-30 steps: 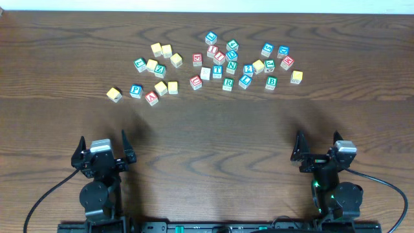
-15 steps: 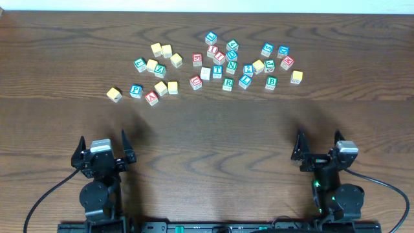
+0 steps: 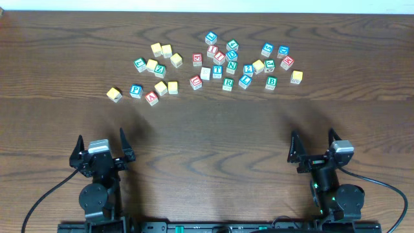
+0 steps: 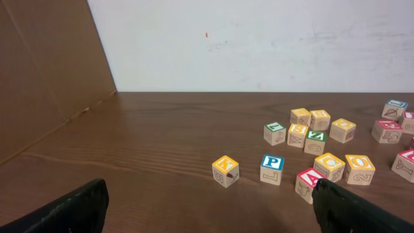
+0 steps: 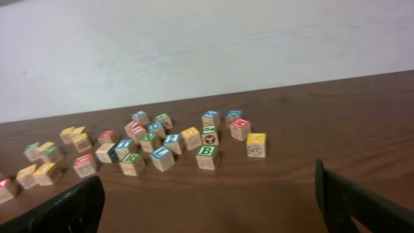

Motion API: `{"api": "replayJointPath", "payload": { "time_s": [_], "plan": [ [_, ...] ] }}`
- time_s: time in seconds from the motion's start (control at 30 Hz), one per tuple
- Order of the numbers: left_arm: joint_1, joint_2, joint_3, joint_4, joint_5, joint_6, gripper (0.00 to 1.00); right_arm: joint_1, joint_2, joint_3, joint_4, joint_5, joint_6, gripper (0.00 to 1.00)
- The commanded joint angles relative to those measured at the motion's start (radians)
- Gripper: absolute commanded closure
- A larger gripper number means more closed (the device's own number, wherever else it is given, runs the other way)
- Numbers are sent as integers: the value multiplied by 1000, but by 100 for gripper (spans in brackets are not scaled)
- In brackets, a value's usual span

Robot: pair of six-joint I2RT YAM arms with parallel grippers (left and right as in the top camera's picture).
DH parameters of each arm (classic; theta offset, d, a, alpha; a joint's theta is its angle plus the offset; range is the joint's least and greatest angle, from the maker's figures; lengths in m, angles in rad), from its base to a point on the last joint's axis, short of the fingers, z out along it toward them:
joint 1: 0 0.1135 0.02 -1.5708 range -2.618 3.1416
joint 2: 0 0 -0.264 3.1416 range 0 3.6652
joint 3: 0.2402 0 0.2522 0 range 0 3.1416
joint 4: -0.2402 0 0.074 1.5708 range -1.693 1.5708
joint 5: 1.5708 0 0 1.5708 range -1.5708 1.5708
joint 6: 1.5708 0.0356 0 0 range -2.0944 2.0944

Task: Spell out ROBOT
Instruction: 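Raise both arms and move the grippers over the block pile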

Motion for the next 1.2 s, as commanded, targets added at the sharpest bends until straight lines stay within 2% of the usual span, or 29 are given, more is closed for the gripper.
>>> {"api": "replayJointPath", "payload": {
  "time_s": [0.0,0.13,0.57,0.93,1.17],
  "plan": [
    [-3,-6,8,9,-13,-16,1,-5,2,12,2,-43,-11,1],
    [-3,-6,8,10,-13,-66,1,-5,2,12,0,-51,-11,1],
    [-3,55,8,90,-13,-79,1,-5,2,12,-27,-104,-11,1],
    [-3,417,39,450,-2,-132,1,-5,2,14,-66,-130,-10,1],
    [-4,686,225,476,67,-132,1,-5,3,63,-138,-129,-11,1]
  ]
}}
